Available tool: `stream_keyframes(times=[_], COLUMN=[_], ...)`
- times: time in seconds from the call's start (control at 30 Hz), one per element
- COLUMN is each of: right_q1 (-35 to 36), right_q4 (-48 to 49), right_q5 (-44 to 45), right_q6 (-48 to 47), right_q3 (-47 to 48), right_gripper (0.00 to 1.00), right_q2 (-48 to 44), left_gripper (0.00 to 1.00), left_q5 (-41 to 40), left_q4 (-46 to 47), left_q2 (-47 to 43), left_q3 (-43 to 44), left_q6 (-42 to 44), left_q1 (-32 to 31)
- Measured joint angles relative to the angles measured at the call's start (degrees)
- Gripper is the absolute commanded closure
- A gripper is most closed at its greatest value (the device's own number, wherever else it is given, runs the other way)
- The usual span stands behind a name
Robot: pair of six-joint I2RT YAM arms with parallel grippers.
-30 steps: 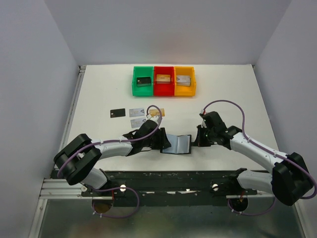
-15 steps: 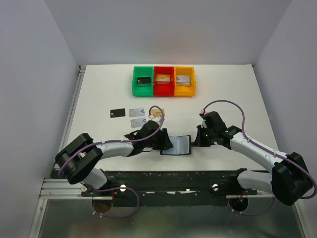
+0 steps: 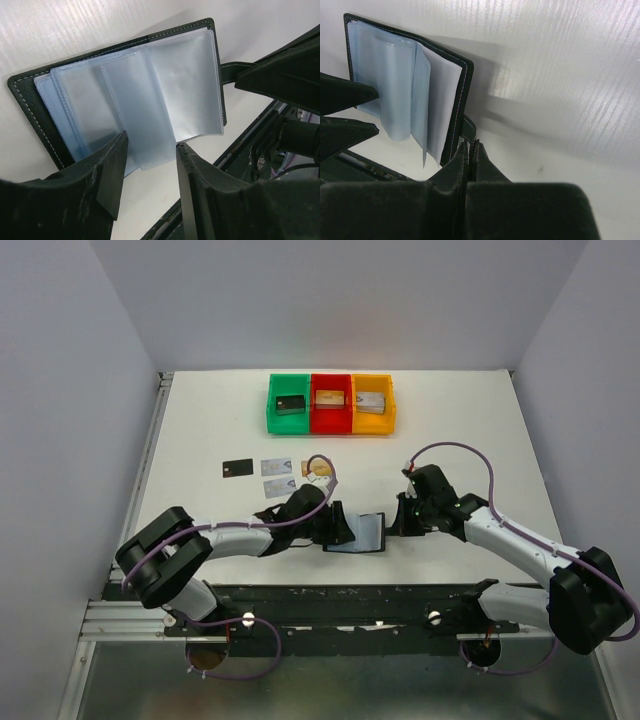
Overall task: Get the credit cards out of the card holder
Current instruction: Remove the credit card from the card holder.
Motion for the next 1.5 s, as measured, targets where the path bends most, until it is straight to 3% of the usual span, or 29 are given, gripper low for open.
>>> stream_keyframes(times=[0.63,0.83,1.03,1.5], right_q1=[0.0,0.0,0.0,0.0], right_q4=[0.0,0.0,0.0,0.0], right_q5=[0.1,0.1,0.1,0.1], right_q6=[0.0,0.0,0.0,0.0], right_q3=[0.0,0.0,0.0,0.0], right_gripper=[1.0,1.0,1.0,1.0], right_q2=[0.2,0.2,0.2,0.2], left_gripper=[0.46,0.44,0.32,0.3], left_q5=[6.9,5.3,0.7,-2.7], left_q4=[0.0,-0.1,-1.7,-4.8], left_q2=[7.2,-0.8,-9.2,-7.3], left_q3=[12.7,6.1,-1.0,-2.9], left_q6=[5.1,5.4,3.8,2.9], left_q1=[-6.0,-4.8,0.8,1.9])
